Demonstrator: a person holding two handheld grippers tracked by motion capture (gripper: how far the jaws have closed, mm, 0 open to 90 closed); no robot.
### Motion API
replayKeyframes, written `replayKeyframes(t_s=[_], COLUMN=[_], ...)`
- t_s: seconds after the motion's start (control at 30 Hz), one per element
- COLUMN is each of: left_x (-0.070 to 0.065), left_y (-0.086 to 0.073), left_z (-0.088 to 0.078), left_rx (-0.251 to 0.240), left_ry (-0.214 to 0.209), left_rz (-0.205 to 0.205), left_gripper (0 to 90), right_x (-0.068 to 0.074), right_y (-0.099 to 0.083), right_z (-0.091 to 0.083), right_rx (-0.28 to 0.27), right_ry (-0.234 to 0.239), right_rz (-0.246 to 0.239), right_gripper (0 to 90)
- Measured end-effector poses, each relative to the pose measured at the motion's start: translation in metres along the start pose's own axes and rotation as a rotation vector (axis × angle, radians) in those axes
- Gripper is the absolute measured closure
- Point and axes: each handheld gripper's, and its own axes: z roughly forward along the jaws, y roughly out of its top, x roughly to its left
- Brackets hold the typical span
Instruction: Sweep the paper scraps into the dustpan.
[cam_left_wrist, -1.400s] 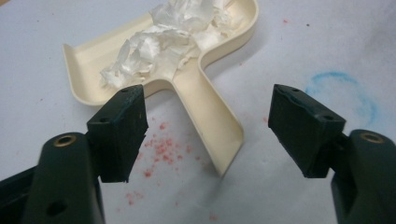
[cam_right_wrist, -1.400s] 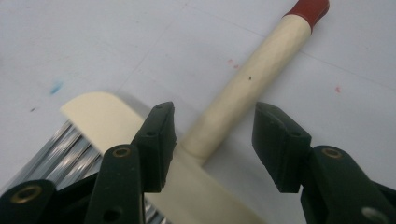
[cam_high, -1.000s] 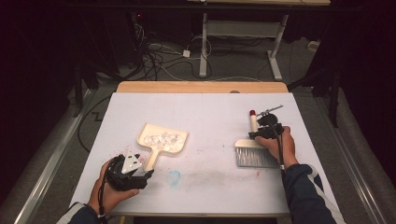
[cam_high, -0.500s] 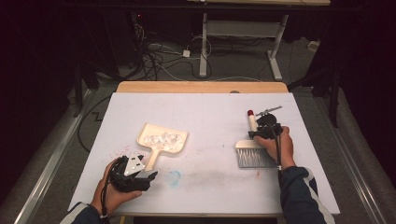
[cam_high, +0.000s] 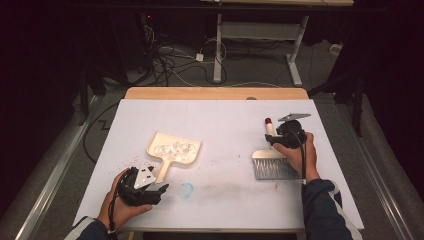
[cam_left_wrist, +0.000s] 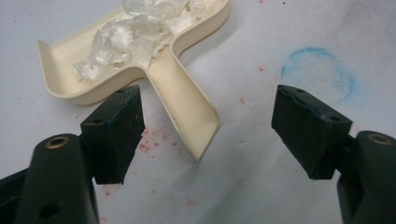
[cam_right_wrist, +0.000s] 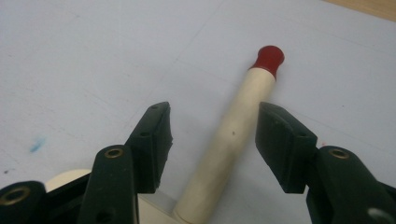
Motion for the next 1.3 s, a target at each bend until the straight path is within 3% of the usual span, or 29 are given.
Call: replayKeyframes(t_s=[0.3, 0.5, 0.6, 0.8, 0.93, 1.23, 1.3], left_x=[0.000, 0.001, 0.001, 0.002, 0.003, 0.003, 0.003], left_y=[0.000, 0.000, 0.000, 0.001, 0.002, 0.002, 0.002], left_z=[0.001, 0.001, 0.001, 0.002, 0.005, 0.005, 0.006], left_rx=[0.004, 0.003, 0.003, -0.001, -0.002, -0.004, -0.001], left_ry=[0.002, 0.000, -0.001, -0.006, -0.014, -0.018, -0.016], left_rz=[0.001, -0.003, -0.005, -0.009, -0.010, -0.009, -0.007], left_gripper=[25.0, 25.0, 25.0, 25.0, 25.0, 25.0, 25.0], right_x=[0.009, 0.015, 0.018, 0.020, 0.020, 0.025, 0.026], right_y=[0.006, 0.009, 0.010, 0.011, 0.010, 0.011, 0.011], right_z=[-0.011, -0.019, -0.021, -0.024, -0.028, -0.033, -0.034], right_rx=[-0.079, -0.157, -0.180, -0.206, -0.231, -0.270, -0.279], right_ry=[0.011, 0.060, 0.045, 0.032, 0.049, 0.019, 0.032], right_rz=[-0.031, -0.052, -0.074, -0.071, -0.063, -0.075, -0.073], right_gripper=[38.9, 31.6, 28.0, 19.5, 18.5, 18.5, 18.7])
